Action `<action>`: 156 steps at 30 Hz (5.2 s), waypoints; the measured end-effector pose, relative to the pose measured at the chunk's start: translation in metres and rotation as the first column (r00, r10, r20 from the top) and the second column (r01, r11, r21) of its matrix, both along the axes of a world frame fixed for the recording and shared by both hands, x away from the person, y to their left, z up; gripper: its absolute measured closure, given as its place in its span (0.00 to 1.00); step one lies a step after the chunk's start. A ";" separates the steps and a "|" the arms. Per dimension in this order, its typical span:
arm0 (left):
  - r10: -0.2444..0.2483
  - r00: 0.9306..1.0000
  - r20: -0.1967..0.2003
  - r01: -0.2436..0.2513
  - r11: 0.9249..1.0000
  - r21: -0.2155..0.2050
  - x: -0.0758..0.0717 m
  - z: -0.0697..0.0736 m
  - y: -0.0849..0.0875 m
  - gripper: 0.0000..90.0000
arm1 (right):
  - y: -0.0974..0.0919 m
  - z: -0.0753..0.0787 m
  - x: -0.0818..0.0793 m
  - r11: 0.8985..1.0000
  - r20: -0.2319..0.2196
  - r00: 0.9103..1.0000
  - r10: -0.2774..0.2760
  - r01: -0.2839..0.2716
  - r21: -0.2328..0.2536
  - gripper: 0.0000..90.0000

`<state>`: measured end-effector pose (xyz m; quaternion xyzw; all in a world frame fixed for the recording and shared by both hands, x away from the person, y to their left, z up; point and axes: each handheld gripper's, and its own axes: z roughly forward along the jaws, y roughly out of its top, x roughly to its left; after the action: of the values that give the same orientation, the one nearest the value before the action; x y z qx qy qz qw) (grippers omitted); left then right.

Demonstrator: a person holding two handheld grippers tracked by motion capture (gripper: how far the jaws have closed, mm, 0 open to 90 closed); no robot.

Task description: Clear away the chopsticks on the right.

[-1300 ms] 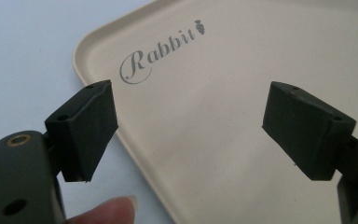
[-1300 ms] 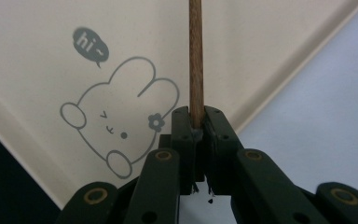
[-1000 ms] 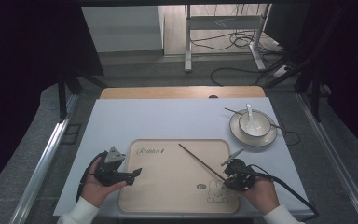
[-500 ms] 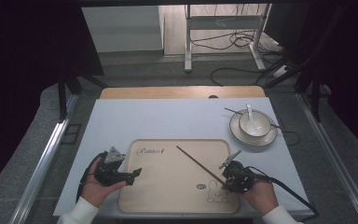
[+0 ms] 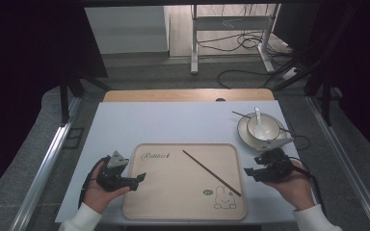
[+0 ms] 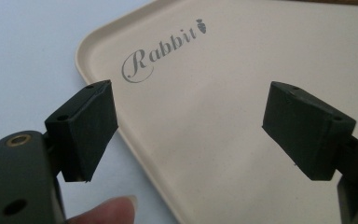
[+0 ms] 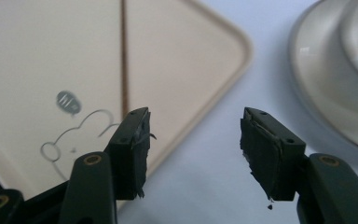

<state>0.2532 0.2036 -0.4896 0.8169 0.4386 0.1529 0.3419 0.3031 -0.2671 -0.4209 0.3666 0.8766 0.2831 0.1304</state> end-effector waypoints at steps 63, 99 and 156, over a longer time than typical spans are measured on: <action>0.041 0.999 -0.034 -0.040 0.999 0.021 0.004 -0.008 0.001 0.20 | -0.131 -0.039 0.193 0.889 -0.143 0.988 0.053 -0.112 -0.444 0.92; 0.003 1.000 -0.008 -0.002 1.000 0.008 0.002 -0.002 -0.002 0.20 | 0.012 0.009 -0.003 0.977 -0.110 0.983 0.150 -0.164 -0.139 0.93; 0.003 1.000 0.004 -0.003 1.000 -0.004 -0.005 0.001 0.003 0.20 | 0.173 -0.077 0.122 0.993 -0.151 0.986 0.065 -0.078 -0.085 1.00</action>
<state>0.2486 0.2068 -0.4890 0.8153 0.4394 0.1542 0.3442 0.4247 -0.0937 -0.4979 0.3486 0.9083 0.2197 0.0715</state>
